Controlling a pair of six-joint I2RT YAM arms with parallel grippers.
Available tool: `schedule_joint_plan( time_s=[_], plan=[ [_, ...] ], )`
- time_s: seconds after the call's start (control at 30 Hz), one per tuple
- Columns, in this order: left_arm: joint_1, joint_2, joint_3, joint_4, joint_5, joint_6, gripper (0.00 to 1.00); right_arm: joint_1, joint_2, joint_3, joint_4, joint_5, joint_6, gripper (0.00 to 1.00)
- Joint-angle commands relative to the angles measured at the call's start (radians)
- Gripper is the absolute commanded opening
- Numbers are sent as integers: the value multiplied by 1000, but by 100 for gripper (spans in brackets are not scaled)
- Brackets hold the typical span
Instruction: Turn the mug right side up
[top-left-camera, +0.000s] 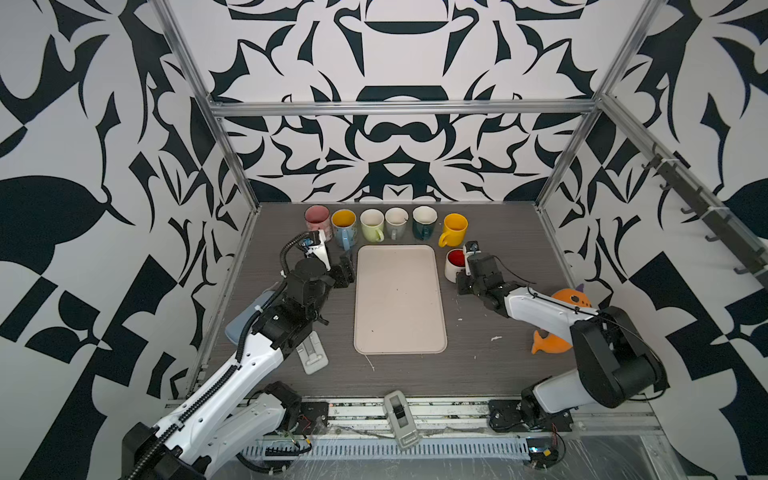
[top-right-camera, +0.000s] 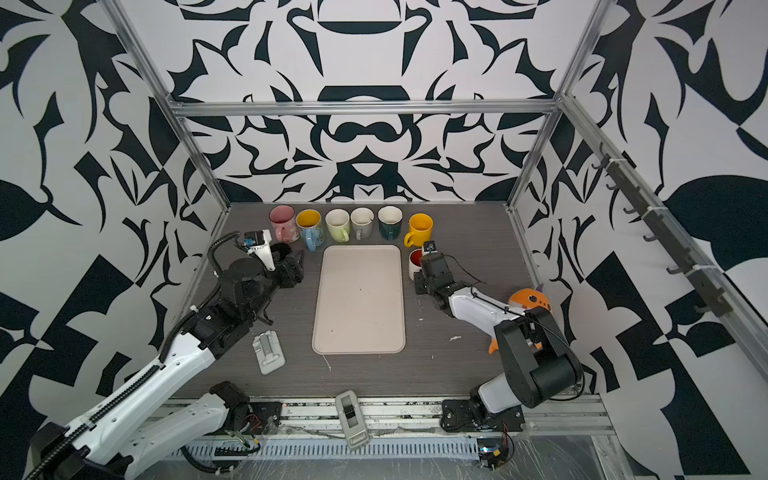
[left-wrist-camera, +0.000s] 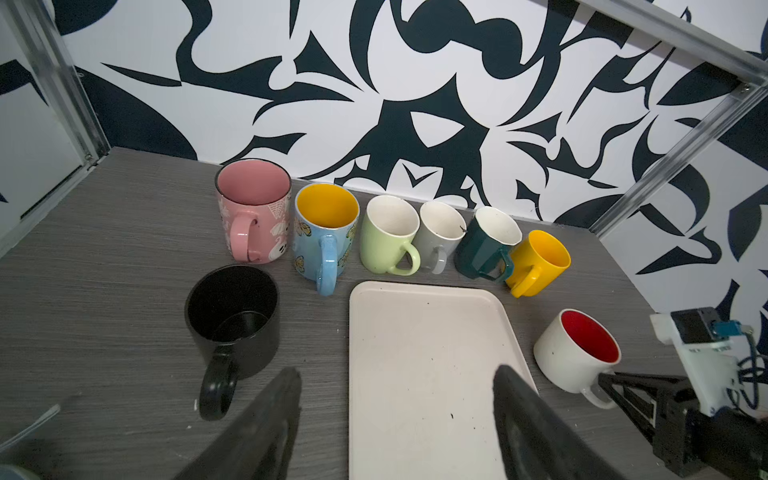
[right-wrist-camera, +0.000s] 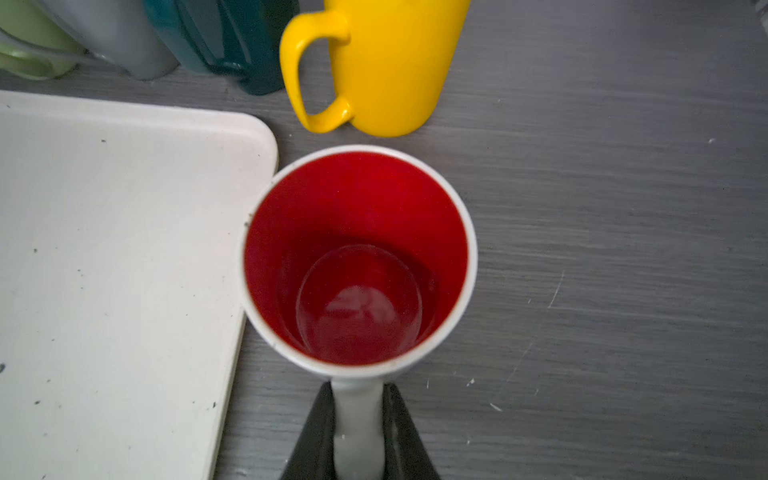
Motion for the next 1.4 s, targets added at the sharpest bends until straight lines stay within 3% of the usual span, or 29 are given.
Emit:
schedule_joint_plan(
  time_s=[0.0,0.17,0.27,0.3,0.33,0.37,0.6,0.93,1.1,1.37],
  plan=[
    [4,-15,-16,-7,-12,-7,75,4,-37,-1,3,5,18,23],
    [4,-15,-19,-8,-19,-2,76,4,-54,2,-18,7,24,34],
    [4,-21,-19,-20,-47,10,76,4,-83,4,-34,19,28,48],
    [6,-24,-17,-28,-64,21,77,4,-98,8,-43,21,29,55],
    [9,-26,-17,-38,-89,37,78,4,-115,15,-54,25,26,86],
    [18,-26,-15,-47,-110,50,79,4,-129,23,-60,22,25,98],
    [236,17,-46,-72,-151,92,97,-42,-170,104,-173,132,-12,99],
    [460,97,-172,71,-127,124,99,-243,-229,-1,-43,157,5,100],
    [543,119,-230,155,-82,133,100,-296,-217,-33,-2,158,-13,99],
    [570,173,-313,339,-79,188,100,-311,-159,-137,208,198,-56,99]
  ],
)
